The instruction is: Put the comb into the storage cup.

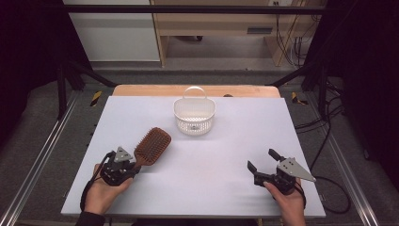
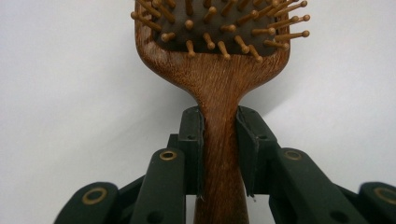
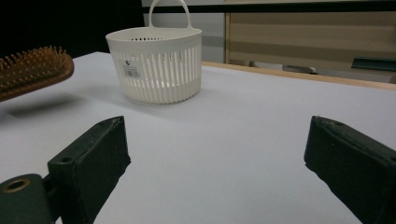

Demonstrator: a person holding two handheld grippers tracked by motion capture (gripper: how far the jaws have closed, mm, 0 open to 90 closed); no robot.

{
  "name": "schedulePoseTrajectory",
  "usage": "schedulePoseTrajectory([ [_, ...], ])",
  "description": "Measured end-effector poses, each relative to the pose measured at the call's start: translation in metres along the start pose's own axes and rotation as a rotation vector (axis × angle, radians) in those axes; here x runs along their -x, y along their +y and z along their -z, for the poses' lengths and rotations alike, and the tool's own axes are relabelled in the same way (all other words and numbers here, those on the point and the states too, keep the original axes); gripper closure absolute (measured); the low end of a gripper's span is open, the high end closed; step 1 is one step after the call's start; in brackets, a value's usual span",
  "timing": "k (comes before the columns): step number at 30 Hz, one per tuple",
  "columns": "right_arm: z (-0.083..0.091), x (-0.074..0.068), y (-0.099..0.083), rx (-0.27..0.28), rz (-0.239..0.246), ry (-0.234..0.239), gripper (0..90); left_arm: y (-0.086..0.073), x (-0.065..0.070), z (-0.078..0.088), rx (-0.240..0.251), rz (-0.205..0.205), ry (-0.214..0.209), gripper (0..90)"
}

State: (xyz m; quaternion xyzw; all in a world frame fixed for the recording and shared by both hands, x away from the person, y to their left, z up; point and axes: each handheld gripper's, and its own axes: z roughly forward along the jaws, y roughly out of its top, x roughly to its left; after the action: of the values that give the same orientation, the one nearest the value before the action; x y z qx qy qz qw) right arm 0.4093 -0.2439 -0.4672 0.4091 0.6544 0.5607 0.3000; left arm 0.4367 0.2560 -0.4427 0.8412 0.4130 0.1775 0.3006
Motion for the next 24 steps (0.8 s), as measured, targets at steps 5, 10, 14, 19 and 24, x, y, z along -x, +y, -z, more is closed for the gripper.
schedulePoseTrajectory([
  [5, -0.002, -0.003, 0.002, 0.007, -0.030, 0.016, 6.0, 0.003, 0.001, -0.003, 0.137, 0.038, -0.049, 72.5],
  [10, -0.003, -0.006, 0.003, 0.012, -0.042, 0.025, 5.8, 0.004, 0.004, -0.007, 0.228, 0.048, -0.066, 72.5],
  [14, -0.006, -0.007, 0.006, 0.013, -0.054, 0.025, 6.0, 0.000, 0.007, -0.005, 0.257, 0.042, -0.070, 72.5],
  [19, -0.014, -0.017, 0.011, 0.012, -0.034, 0.051, 6.0, -0.002, 0.008, -0.008, 0.263, 0.055, -0.078, 72.5],
  [24, -0.021, -0.027, 0.015, -0.002, -0.018, 0.080, 6.0, -0.003, 0.009, -0.008, 0.280, 0.055, -0.086, 72.5],
])
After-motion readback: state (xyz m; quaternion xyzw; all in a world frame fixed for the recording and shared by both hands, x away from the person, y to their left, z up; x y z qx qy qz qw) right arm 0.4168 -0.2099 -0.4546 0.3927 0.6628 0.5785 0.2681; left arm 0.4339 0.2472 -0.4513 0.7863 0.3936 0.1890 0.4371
